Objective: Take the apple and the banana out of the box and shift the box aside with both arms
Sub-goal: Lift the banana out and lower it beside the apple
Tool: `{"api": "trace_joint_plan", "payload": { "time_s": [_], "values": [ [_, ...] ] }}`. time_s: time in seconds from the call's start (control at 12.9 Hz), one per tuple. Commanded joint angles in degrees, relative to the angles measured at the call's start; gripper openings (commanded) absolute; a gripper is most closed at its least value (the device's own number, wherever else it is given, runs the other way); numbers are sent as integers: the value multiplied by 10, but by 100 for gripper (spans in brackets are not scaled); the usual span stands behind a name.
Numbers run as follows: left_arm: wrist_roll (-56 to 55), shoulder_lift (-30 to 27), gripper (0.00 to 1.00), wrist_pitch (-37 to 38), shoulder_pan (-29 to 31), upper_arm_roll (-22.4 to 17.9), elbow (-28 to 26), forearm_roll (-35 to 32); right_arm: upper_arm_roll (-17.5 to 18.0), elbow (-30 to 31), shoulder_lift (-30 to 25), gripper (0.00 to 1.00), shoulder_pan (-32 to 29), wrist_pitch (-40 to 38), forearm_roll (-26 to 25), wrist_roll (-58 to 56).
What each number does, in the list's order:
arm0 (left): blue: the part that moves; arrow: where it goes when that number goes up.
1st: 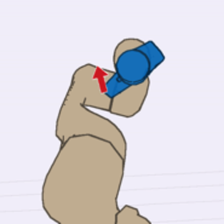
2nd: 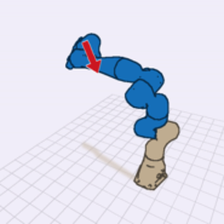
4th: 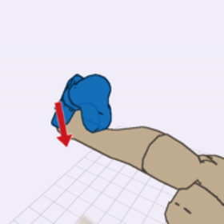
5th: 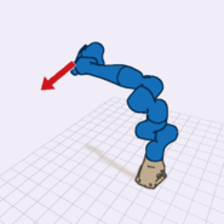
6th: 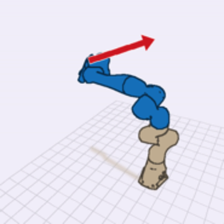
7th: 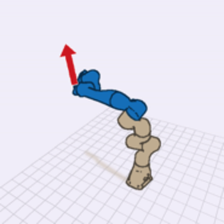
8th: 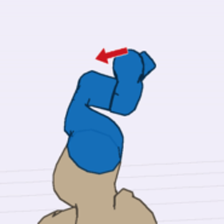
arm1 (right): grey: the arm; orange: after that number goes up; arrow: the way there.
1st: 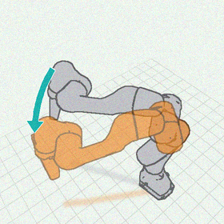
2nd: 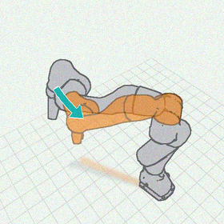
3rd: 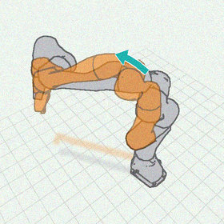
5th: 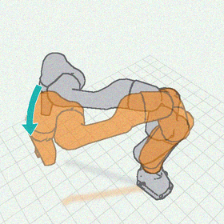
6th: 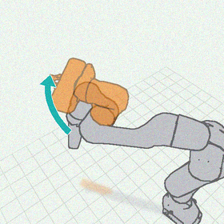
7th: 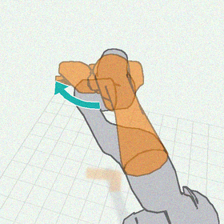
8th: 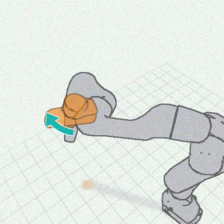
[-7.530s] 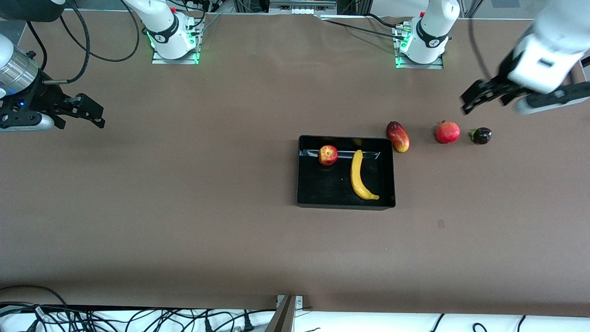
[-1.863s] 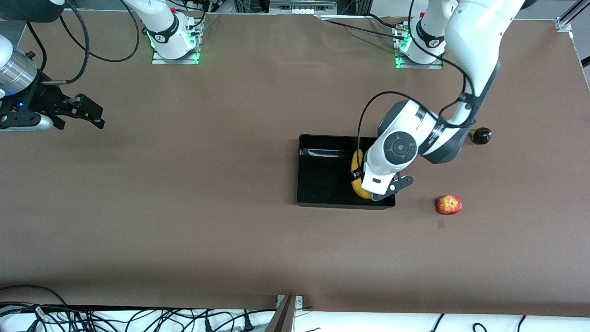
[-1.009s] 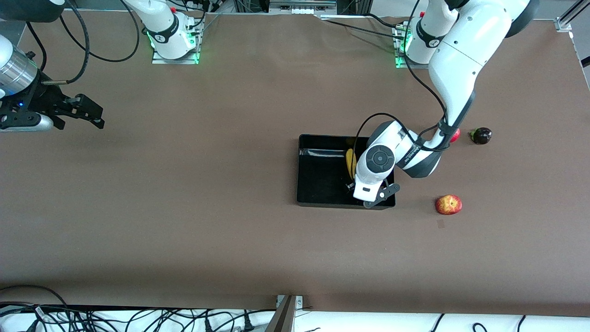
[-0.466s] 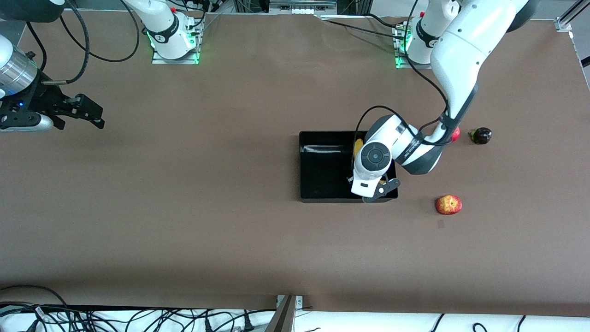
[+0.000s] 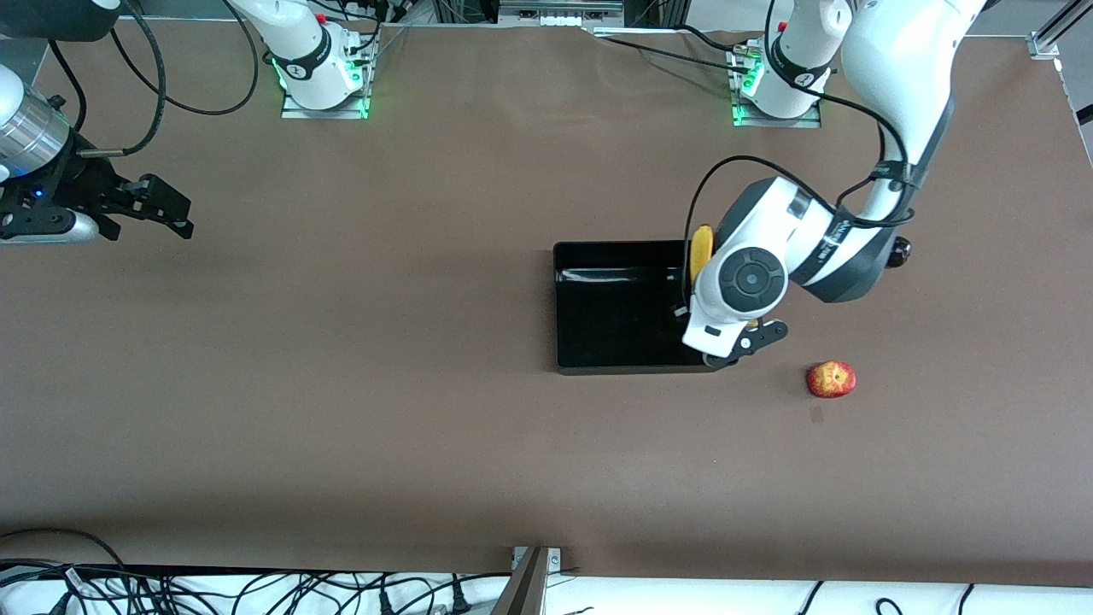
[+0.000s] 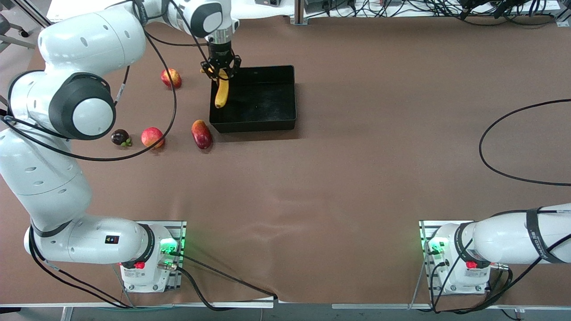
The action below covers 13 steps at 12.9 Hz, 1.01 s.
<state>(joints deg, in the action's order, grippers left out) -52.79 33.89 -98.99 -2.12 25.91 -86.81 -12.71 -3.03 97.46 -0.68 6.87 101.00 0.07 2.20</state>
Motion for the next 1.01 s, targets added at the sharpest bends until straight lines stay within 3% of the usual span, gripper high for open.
{"api": "trace_joint_plan", "payload": {
  "time_s": [0.0,0.08,0.39,0.62,0.93],
  "values": [
    [129,-14,0,78,25,-20,37,11,5,-6,1,100,-4,2,-2,4],
    [179,-15,0,85,26,-52,42,9,6,-6,2,100,-4,2,-2,3],
    [381,-9,0,39,149,-62,46,-20,7,-6,1,100,-4,2,-1,4],
    [506,37,0,-74,217,-77,47,-29,7,-6,1,100,-4,2,-1,3],
    [506,114,0,-252,229,-94,37,-58,6,-6,2,100,-4,2,-1,4]
  ]
}}
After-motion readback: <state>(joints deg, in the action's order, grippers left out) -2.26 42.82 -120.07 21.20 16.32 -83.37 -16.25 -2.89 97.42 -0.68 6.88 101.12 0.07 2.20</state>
